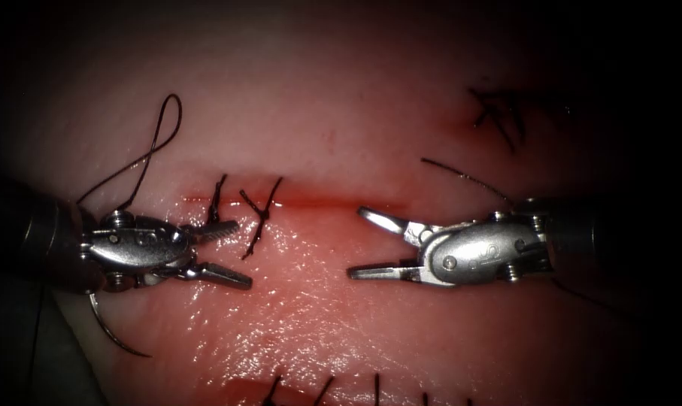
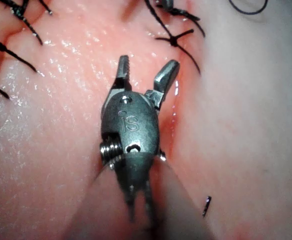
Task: Wound Closure
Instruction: Pick up the needle with the left gripper
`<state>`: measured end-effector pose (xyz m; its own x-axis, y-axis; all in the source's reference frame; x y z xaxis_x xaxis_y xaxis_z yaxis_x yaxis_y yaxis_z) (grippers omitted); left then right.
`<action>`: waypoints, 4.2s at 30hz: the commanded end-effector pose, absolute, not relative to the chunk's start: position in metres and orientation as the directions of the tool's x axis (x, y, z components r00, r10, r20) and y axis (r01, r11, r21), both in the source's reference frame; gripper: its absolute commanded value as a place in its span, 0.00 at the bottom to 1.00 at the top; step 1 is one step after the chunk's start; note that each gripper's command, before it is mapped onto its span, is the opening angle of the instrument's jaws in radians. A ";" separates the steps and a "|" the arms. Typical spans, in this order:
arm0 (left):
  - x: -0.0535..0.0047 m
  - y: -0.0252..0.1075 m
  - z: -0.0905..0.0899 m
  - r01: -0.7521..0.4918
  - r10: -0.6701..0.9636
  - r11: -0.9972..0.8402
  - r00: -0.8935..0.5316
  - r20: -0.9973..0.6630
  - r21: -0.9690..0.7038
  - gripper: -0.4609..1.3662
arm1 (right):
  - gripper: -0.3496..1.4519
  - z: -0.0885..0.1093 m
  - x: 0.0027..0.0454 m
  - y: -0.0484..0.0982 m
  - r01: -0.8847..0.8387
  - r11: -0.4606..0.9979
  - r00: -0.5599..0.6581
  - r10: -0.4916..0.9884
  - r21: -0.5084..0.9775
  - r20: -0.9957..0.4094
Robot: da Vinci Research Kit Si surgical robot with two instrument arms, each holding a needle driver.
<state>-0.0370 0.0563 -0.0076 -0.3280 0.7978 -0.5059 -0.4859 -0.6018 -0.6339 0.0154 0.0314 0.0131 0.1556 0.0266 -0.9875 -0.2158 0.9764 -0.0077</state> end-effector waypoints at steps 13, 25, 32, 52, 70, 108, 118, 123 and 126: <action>-0.0359 0.054 -0.009 -0.447 0.743 -0.669 -0.367 -0.560 -0.594 0.43 | 0.90 0.013 0.0153 0.031 -0.210 0.978 0.155 0.026 -0.007 -0.988; -0.0330 0.052 -0.012 -0.319 0.590 -0.805 -0.507 -0.628 -0.500 0.60 | 0.91 0.013 0.0153 0.031 -0.210 0.978 0.157 0.021 -0.013 -0.987; -0.0315 0.049 -0.013 -0.178 0.414 -0.897 -0.658 -0.629 -0.405 0.79 | 0.91 0.013 0.0150 0.031 -0.208 0.978 0.157 0.014 -0.019 -0.987; -0.0260 0.047 -0.012 -0.028 0.053 -0.998 -0.883 -0.466 -0.061 0.77 | 0.91 0.013 0.0150 0.031 -0.208 0.978 0.158 0.013 -0.021 -0.987; -0.0261 0.046 -0.009 0.000 -0.014 -1.000 -0.903 -0.430 0.031 0.79 | 0.91 0.014 0.0150 0.031 -0.207 0.978 0.157 0.011 -0.022 -0.987; -0.0256 0.047 -0.008 0.102 -0.140 -0.989 -0.885 -0.444 0.107 0.06 | 0.88 0.014 0.0145 0.031 -0.204 0.979 0.155 0.009 -0.023 -0.988; -0.0256 0.049 -0.013 0.086 -0.140 -0.988 -0.850 -0.508 0.128 0.06 | 0.80 0.013 0.0142 0.031 -0.207 0.978 0.146 0.054 0.022 -0.988; -0.0263 0.050 -0.016 0.060 -0.104 -0.994 -0.806 -0.583 0.094 0.06 | 0.81 0.013 0.0139 0.032 -0.209 0.977 0.147 0.074 0.042 -0.986; -0.0271 0.051 -0.017 0.039 -0.071 -0.997 -0.773 -0.630 0.065 0.06 | 0.81 0.013 0.0137 0.033 -0.213 0.973 0.139 0.120 0.088 -0.983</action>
<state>-0.0278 0.0509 -0.0179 -0.7600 -0.0634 -0.6469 0.0313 -0.9976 0.0610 0.0137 0.0333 0.0125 0.1330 0.1387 -0.9814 -0.2201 0.9696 0.1072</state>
